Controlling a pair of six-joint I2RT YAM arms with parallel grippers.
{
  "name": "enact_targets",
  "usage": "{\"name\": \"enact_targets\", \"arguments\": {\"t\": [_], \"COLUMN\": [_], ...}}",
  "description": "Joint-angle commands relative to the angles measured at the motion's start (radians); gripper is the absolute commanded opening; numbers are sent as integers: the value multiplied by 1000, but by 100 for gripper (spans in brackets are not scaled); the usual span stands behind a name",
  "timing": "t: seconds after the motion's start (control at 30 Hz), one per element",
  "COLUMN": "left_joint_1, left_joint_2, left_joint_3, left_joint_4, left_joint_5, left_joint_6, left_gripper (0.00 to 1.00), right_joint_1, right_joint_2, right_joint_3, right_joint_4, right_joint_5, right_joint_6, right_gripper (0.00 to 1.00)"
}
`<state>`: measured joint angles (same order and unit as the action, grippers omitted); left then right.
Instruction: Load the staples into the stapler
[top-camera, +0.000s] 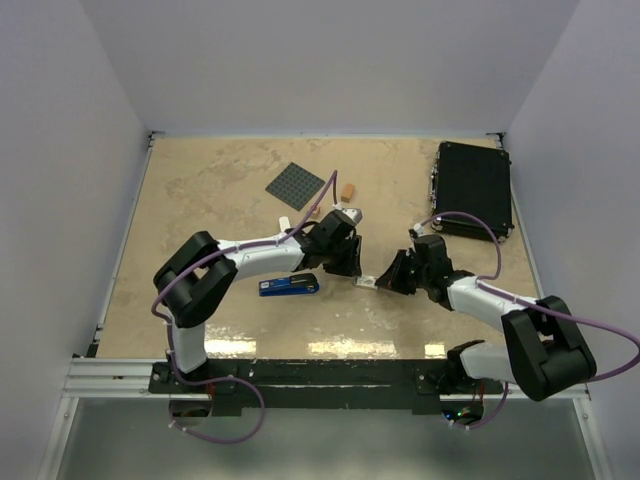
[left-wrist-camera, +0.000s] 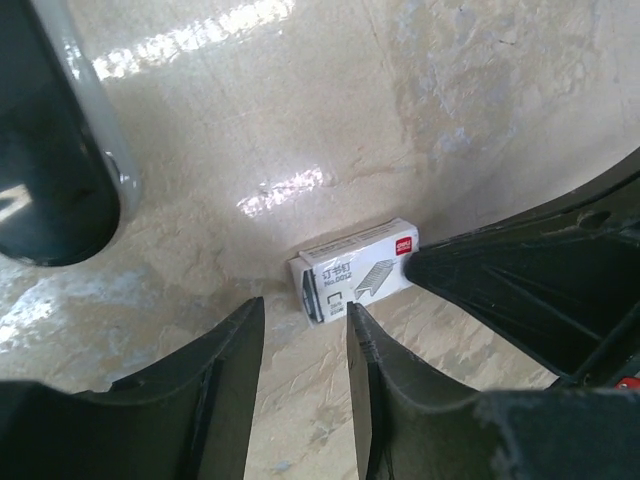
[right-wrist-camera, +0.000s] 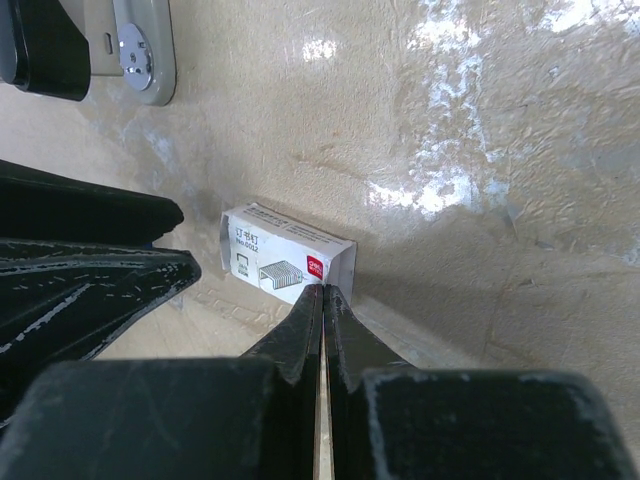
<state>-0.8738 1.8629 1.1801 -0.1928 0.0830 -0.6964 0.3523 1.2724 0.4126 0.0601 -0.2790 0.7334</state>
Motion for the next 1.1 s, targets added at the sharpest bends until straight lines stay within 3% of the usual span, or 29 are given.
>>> {"name": "enact_targets", "arguments": {"t": [0.0, 0.53, 0.7, 0.9, 1.07], "left_joint_1": [-10, -16, -17, -19, -17], "left_joint_2": [35, 76, 87, 84, 76], "left_joint_3": [55, 72, 82, 89, 98], "left_joint_4": [3, -31, -36, -51, -80], "left_joint_5": [31, 17, 21, 6, -38], "left_joint_6": [-3, 9, 14, 14, 26], "left_gripper": [41, 29, 19, 0, 0], "right_joint_1": [-4, -4, -6, -6, -6], "right_joint_2": [15, 27, 27, 15, -10], "right_joint_3": [37, 35, 34, 37, 45], "right_joint_4": [-6, 3, 6, -6, -40], "right_joint_5": [8, 12, 12, 20, 41], "right_joint_6": [-26, -29, -29, -29, -34], "right_gripper": [0, 0, 0, 0, 0]}}
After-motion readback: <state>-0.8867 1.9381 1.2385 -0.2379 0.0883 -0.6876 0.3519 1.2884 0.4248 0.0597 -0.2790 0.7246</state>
